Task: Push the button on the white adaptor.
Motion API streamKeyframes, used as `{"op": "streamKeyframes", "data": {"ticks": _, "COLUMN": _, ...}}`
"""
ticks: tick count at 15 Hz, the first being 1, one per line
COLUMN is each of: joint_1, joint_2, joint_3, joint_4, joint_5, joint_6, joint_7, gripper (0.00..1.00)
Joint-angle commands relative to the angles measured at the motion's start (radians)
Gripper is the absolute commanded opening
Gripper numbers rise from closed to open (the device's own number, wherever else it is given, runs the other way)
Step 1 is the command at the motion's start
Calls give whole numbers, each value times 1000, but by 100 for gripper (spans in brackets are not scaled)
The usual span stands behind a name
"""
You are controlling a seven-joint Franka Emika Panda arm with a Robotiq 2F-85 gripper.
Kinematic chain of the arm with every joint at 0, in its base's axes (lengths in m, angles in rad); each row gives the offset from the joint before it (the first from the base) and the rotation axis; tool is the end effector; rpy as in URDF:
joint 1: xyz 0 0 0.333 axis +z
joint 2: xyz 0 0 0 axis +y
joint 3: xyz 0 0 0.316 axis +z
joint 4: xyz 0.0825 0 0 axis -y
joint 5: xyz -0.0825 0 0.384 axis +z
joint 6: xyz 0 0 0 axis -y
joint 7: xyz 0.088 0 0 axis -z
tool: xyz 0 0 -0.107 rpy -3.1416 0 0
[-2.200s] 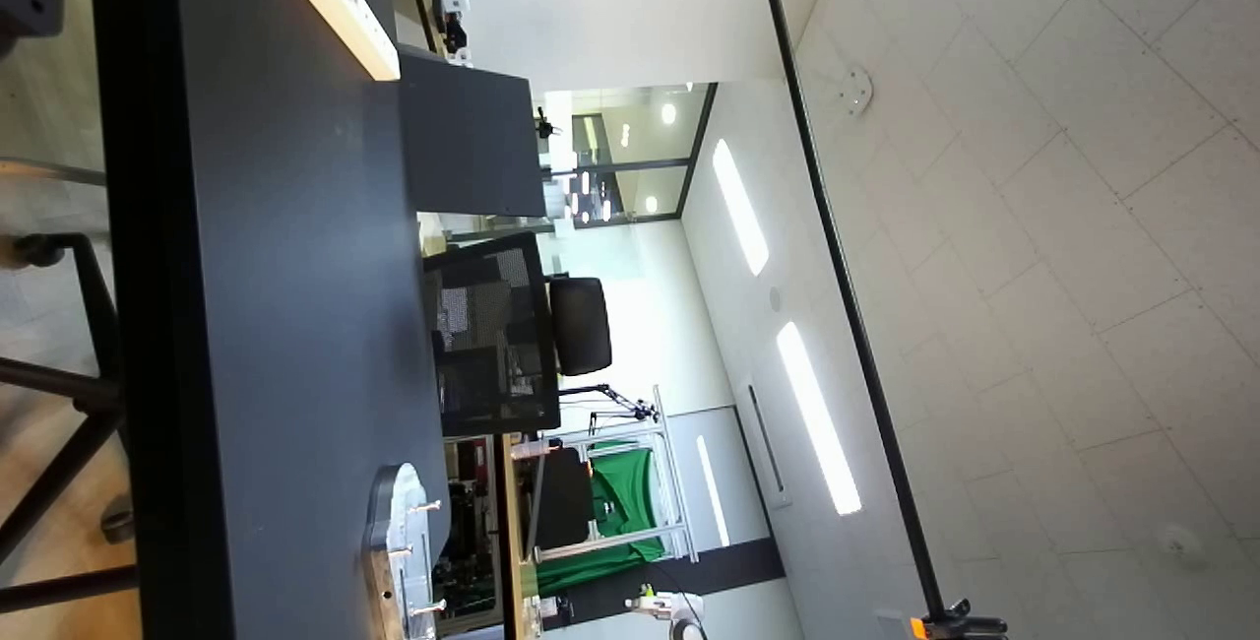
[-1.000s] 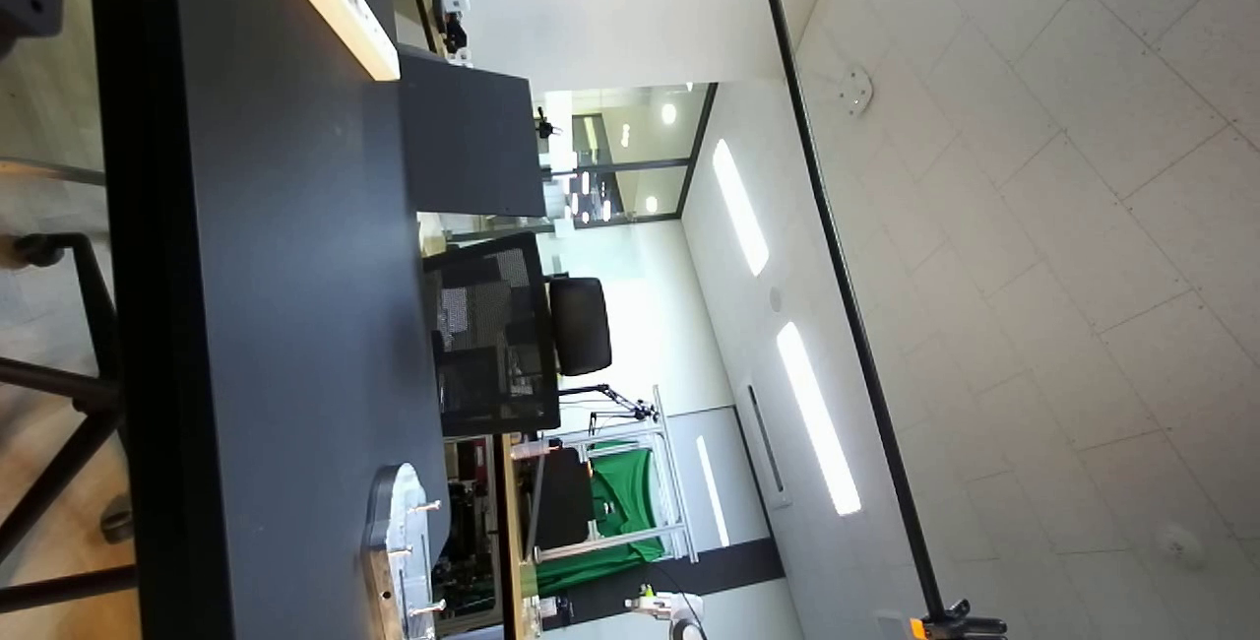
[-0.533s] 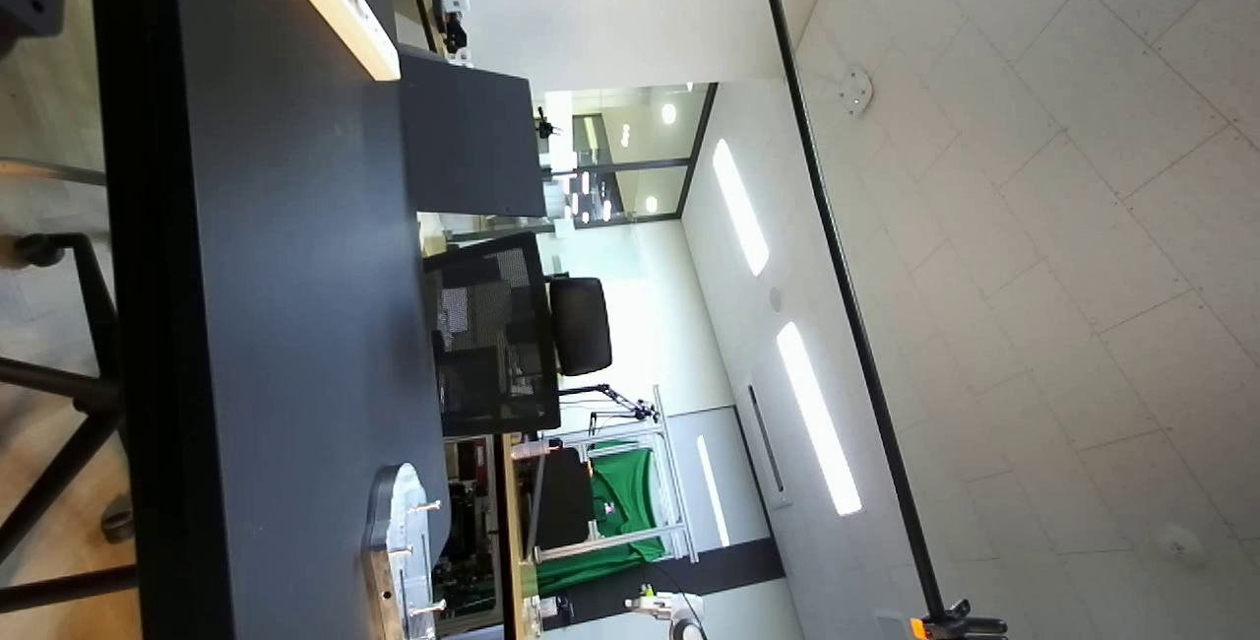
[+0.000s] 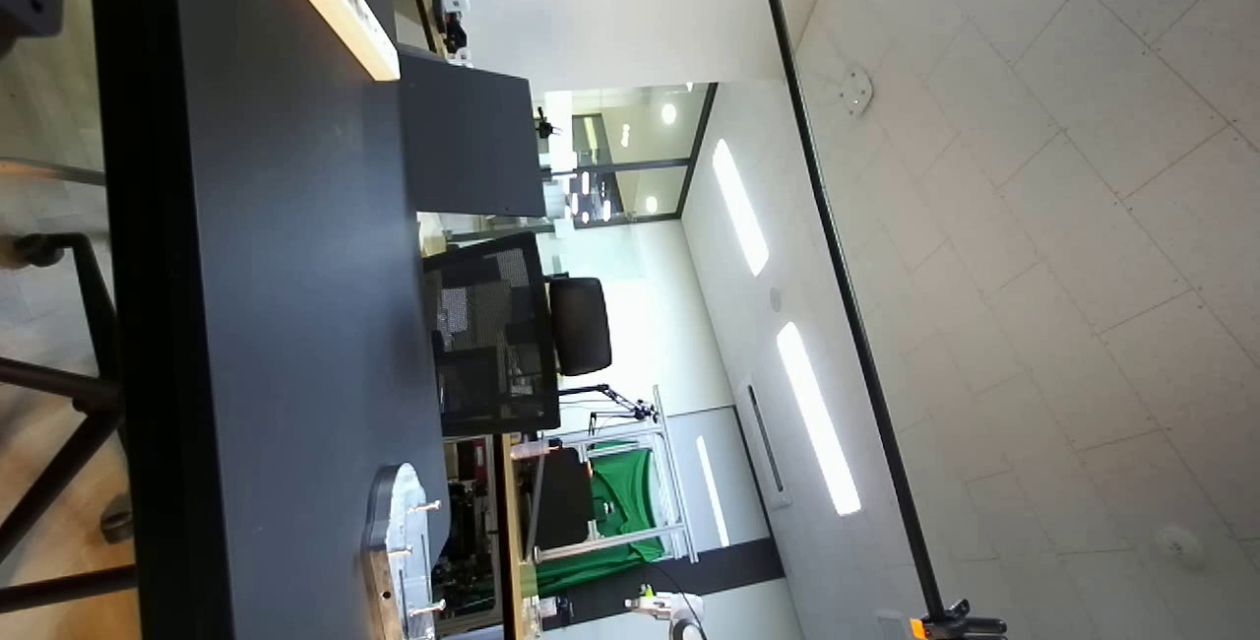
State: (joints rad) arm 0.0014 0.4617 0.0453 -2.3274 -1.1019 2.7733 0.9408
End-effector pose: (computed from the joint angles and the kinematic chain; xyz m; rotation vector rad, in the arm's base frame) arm 0.4864 0.0634 0.1317 2.8114 0.2013 0.2338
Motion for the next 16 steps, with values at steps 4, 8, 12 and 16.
{"op": "streamKeyframes", "data": {"ticks": 4, "joint_1": -6, "joint_2": 74, "joint_3": 7, "joint_4": 77, "joint_5": 55, "joint_6": -5, "joint_7": -39, "gripper": 0}}
{"op": "streamKeyframes", "data": {"ticks": 8, "joint_1": -15, "joint_2": 100, "joint_3": 7, "joint_4": 100, "joint_5": 86, "joint_6": 12, "joint_7": -62, "gripper": 0}}
{"op": "streamKeyframes", "data": {"ticks": 12, "joint_1": -53, "joint_2": 136, "joint_3": 13, "joint_4": 109, "joint_5": 118, "joint_6": 70, "joint_7": -105, "gripper": 0}}
{"op": "streamKeyframes", "data": {"ticks": 16, "joint_1": -183, "joint_2": 193, "joint_3": 87, "joint_4": 107, "joint_5": 243, "joint_6": 197, "joint_7": -287, "gripper": 0}}
